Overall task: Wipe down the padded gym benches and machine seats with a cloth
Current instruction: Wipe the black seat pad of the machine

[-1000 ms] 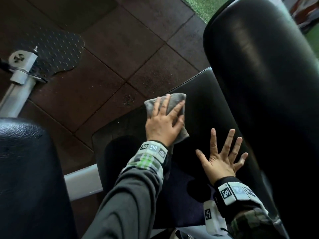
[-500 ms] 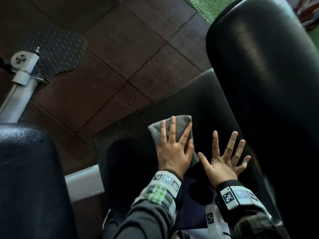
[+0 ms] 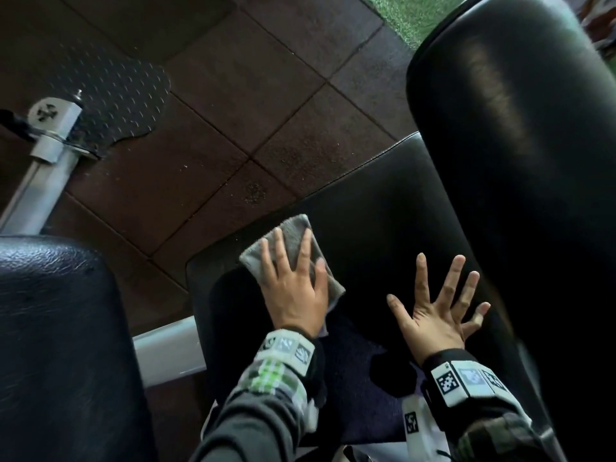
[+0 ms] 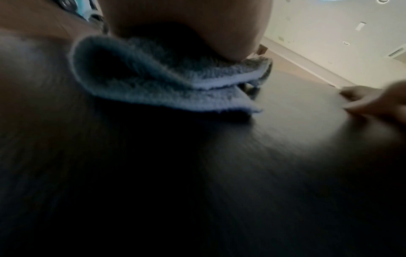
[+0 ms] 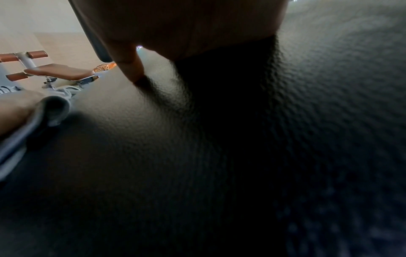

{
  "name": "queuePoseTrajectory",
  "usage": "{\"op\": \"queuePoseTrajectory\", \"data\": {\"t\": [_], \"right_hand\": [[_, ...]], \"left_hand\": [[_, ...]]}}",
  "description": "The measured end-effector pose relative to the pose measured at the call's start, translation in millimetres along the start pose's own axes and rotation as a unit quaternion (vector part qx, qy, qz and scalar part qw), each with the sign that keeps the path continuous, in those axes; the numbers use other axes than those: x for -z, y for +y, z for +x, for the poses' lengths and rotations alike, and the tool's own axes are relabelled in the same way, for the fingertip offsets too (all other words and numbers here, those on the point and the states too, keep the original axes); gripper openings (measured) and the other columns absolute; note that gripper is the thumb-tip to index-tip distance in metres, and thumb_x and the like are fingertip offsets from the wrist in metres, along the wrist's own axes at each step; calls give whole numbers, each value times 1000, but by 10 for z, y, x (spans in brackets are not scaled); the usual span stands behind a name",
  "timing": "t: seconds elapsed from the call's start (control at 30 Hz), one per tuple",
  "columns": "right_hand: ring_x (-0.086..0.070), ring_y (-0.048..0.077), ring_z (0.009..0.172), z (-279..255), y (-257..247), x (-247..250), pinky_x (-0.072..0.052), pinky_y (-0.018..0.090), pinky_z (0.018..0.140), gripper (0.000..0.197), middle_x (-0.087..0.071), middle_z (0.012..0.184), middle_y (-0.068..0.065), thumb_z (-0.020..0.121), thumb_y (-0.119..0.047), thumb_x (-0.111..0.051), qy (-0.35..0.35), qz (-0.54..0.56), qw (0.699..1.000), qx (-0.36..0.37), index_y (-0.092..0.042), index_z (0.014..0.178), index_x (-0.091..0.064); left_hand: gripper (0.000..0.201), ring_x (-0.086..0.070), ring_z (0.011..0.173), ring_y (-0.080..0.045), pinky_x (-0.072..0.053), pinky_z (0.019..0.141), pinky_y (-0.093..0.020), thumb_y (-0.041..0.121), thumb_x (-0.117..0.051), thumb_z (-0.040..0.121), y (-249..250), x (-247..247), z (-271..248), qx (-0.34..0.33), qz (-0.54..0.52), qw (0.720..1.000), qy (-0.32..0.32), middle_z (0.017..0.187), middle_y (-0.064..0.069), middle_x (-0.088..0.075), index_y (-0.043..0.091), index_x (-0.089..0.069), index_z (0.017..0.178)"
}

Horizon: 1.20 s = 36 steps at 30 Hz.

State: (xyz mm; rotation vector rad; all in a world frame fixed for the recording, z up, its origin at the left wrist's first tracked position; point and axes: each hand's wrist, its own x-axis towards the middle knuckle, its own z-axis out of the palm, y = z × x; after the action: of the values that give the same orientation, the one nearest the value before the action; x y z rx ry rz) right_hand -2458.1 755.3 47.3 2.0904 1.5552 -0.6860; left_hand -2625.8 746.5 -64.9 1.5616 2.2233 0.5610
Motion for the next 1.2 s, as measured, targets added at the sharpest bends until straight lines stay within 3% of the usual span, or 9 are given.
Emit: {"op": "queuePoseTrajectory", "data": {"t": [0.13,0.23,0.3,0.4,0.5,0.67,0.83,1.03,1.2], "right_hand": [[60,14,108,7,-4,-5,16,56,106,80,60,125,-8,85,-68,-30,7,-10,1000,-1,-51,131,33],[61,12,105,7,-9,-9,15,56,106,79,62,123,-10,85,-67,-31,11,-4,1000,-4,-52,130,33],[55,12,116,-2,-15,-1,14,56,107,79,61,123,-11,86,-67,-32,11,3,1000,-6,-53,130,32],[38,17,129,-26,-36,16,11,56,108,79,61,122,-13,86,-67,-33,8,10,1000,-6,-54,129,32],[39,17,130,-36,-47,23,12,56,108,80,61,124,-12,85,-66,-34,10,13,1000,-6,-53,130,31],[38,20,131,-36,-57,25,13,55,108,80,60,126,-12,85,-66,-34,14,16,1000,-6,-53,130,31],[37,18,131,-50,-66,24,14,54,108,80,59,127,-12,85,-65,-36,21,21,1000,-6,-54,129,30],[35,16,131,-57,-79,24,13,54,109,80,57,129,-11,85,-64,-37,27,22,999,-8,-54,128,30],[35,17,132,-53,-72,22,13,54,108,80,57,130,-11,85,-64,-37,30,20,999,-6,-54,129,30]], "left_hand": [[51,-17,149,-34,-33,109,-60,52,-35,97,279,-63,-253,-114,-1,993,-33,161,-8,-27,40,-40,146],[48,-23,147,-32,-37,107,-58,54,-37,96,352,-57,-11,-132,-28,990,-34,159,-3,-32,45,-44,142],[48,-24,147,-30,-38,107,-56,55,-37,94,350,-9,214,-113,-27,992,-43,158,-2,-34,47,-46,141],[52,-12,151,-27,-34,109,-53,59,-27,94,287,100,507,-61,-13,996,-68,162,0,-24,52,-33,145],[52,-7,151,-27,-25,116,-50,58,-27,97,89,180,741,4,-11,995,-99,163,-1,-20,50,-28,149],[64,-35,138,-41,-23,116,-50,57,-25,91,-572,198,719,124,-14,992,-4,143,-18,-50,29,-52,142],[53,-36,134,-48,-25,115,-55,43,-39,97,-577,133,183,160,0,985,60,146,-27,-43,19,-53,142],[54,-19,146,-42,-21,117,-59,47,-37,97,83,0,39,47,-10,999,-5,158,-20,-28,29,-44,147],[59,-14,149,-35,-13,120,-49,58,-23,93,-143,91,516,28,-13,999,-40,160,-11,-27,41,-37,148]]}}
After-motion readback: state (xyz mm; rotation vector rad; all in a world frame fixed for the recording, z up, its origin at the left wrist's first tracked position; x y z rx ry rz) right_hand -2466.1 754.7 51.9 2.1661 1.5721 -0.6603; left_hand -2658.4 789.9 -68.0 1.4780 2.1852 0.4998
